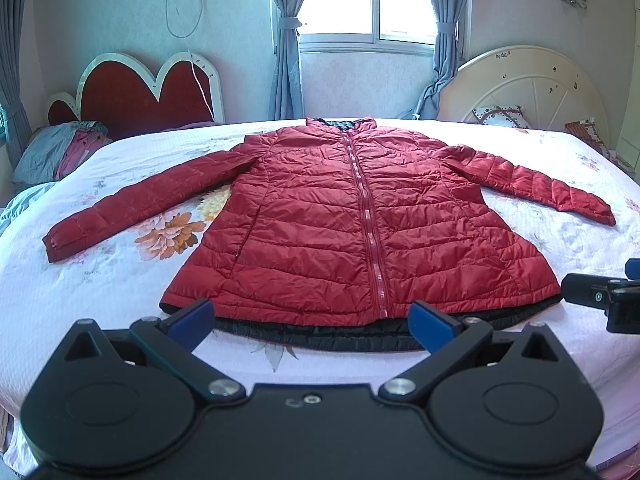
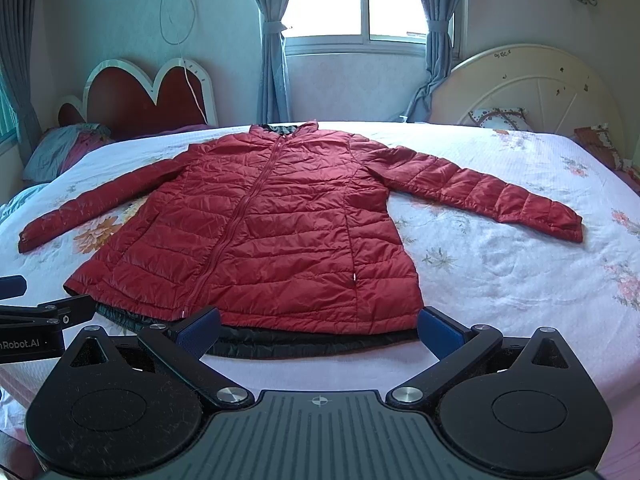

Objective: Fold large clothes

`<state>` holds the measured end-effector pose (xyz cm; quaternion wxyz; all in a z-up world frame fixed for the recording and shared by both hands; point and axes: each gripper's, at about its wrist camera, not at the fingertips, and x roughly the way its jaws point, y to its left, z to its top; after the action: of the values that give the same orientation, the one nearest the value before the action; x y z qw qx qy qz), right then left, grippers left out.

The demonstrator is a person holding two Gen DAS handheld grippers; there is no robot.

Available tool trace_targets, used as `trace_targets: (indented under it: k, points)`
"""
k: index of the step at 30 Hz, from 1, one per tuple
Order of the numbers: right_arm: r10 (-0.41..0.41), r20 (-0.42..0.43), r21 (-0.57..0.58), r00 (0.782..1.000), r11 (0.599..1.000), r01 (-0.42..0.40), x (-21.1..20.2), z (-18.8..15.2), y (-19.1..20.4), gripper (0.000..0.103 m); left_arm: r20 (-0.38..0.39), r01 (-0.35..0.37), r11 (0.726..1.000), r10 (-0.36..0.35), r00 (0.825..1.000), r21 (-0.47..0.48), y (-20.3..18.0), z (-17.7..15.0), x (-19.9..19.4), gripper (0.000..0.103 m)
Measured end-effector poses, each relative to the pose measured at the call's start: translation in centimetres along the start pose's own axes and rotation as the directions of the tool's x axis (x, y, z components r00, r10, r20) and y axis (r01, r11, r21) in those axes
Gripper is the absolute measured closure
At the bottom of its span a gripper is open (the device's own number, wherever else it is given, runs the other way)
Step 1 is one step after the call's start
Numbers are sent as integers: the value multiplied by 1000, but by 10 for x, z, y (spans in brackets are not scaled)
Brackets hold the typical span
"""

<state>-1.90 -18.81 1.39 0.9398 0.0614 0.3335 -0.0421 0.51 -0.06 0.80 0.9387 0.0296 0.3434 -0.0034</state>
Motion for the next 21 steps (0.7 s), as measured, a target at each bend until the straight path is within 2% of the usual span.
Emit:
trace_targets:
  k: [21]
  points:
    - [-2,4,-3,1000,1000,2,-2,3,3,0,7,-5,1000,5,1000,0,5,0,0,0]
